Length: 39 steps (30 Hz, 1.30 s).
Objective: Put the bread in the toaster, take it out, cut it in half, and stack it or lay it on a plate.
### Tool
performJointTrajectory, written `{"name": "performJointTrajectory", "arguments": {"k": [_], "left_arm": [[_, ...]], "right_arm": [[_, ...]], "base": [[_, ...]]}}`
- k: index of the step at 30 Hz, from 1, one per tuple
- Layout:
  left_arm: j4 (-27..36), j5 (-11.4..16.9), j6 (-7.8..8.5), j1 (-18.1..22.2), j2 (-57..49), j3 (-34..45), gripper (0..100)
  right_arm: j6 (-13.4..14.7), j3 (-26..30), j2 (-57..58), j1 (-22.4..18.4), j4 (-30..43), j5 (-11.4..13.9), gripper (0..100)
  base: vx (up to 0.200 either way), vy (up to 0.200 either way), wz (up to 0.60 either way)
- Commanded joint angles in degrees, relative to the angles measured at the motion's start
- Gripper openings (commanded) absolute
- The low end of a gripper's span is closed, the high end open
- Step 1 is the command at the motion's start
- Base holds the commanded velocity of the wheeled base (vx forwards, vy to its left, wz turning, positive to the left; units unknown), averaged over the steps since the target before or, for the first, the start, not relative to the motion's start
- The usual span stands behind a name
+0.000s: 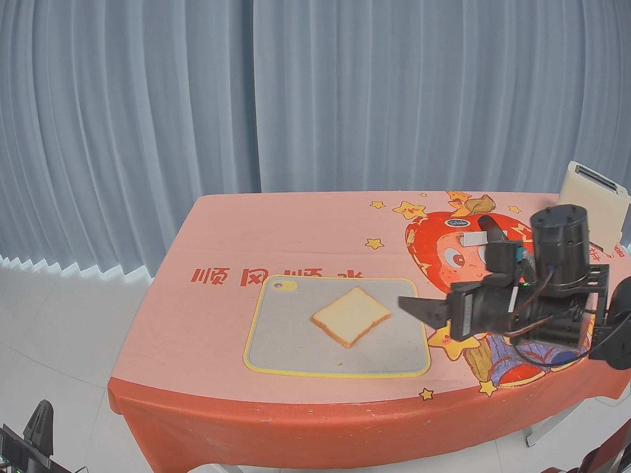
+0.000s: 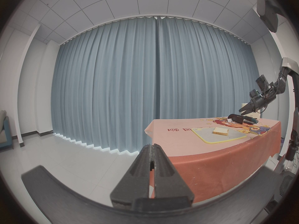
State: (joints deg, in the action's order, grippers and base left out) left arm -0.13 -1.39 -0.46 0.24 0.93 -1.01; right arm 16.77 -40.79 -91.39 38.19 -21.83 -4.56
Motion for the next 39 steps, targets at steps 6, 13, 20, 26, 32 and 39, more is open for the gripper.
{"name": "performJointTrajectory", "arguments": {"k": [6,13,20,26,32,39], "left_arm": [[-0.04,-0.02,-0.06,0.02,-0.93,1.01,0],[0.05,-0.02,-0.06,0.02,-0.93,1.01,0],[-0.04,0.07,-0.06,0.02,-0.93,1.01,0],[-0.04,-0.02,-0.06,0.02,-0.93,1.01,0],[-0.04,-0.02,-0.06,0.02,-0.93,1.01,0],[-0.04,-0.02,-0.06,0.02,-0.93,1.01,0]], "right_arm": [[-4.12,6.95,13.7,-12.09,0.12,-0.36,100],[-8.42,8.71,14.05,-18.15,-0.14,-0.98,100],[-10.01,8.18,13.87,-24.92,-0.14,-1.86,100],[-11.85,9.24,11.59,-31.25,-0.05,2.98,100],[-12.29,6.51,10.18,-33.27,0.04,4.3,100],[-14.31,5.55,3.68,-35.12,-1.28,6.05,100]], "base": [[0.0,0.0,0.0],[0.0,0.0,0.0],[0.0,0.0,0.0],[0.0,0.0,0.0],[0.0,0.0,0.0],[0.0,0.0,0.0]]}}
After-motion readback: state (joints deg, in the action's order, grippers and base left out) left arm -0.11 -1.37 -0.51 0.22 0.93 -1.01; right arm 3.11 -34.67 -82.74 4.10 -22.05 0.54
